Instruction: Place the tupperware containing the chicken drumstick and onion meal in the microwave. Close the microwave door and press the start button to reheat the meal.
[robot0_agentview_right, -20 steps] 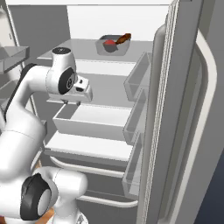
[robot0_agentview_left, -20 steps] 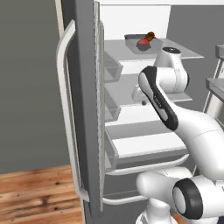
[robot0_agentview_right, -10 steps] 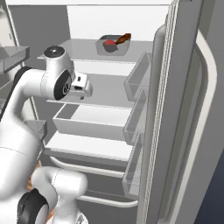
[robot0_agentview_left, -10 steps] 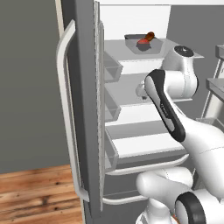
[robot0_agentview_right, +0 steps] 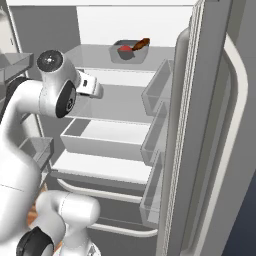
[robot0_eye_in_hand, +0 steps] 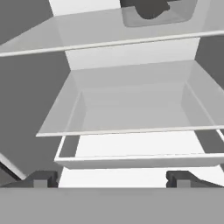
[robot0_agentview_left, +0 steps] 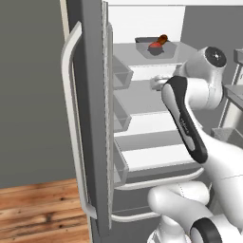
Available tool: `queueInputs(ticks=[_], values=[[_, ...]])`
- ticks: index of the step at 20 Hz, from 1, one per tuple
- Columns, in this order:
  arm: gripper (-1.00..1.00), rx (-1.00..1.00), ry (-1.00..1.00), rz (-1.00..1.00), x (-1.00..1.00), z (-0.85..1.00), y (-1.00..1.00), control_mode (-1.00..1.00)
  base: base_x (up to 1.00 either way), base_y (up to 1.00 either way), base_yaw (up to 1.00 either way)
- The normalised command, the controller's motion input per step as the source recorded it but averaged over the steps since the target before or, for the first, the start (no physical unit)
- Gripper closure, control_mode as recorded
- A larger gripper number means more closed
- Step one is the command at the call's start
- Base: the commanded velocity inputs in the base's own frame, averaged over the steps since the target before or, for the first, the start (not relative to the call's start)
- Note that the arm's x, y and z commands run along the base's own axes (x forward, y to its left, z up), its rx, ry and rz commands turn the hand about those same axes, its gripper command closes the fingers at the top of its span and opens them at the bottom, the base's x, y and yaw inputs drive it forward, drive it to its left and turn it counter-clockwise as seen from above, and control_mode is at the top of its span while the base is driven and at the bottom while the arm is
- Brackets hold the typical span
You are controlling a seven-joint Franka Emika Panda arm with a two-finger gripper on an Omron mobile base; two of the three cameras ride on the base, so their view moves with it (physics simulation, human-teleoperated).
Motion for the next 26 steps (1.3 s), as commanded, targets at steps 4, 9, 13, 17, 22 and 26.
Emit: queueInputs(ticks=[4, 9, 13, 17, 22, 26], values=[[-1.00, 0.10, -0.06, -0.09, 0.00, 0.84, -0.04, -1.00, 0.00, 0.00, 0.00], [-1.00, 0.00, 0.00, -0.09, 0.04, 0.51, -0.26, -1.00, 0.00, 0.00, 0.00], [-1.00, 0.00, 0.00, -0.09, 0.07, 0.21, -0.51, -1.00, 0.00, 0.00, 0.00], [-1.00, 0.00, 0.00, -0.05, 0.00, 0.00, -0.46, -1.00, 0.00, 0.00, 0.00], [-1.00, 0.00, 0.00, -0.05, 0.20, -0.03, -0.17, -1.00, 0.00, 0.00, 0.00], [-1.00, 0.00, -0.06, 0.00, 0.22, 0.00, 0.00, -1.00, 0.00, 0.00, 0.00]])
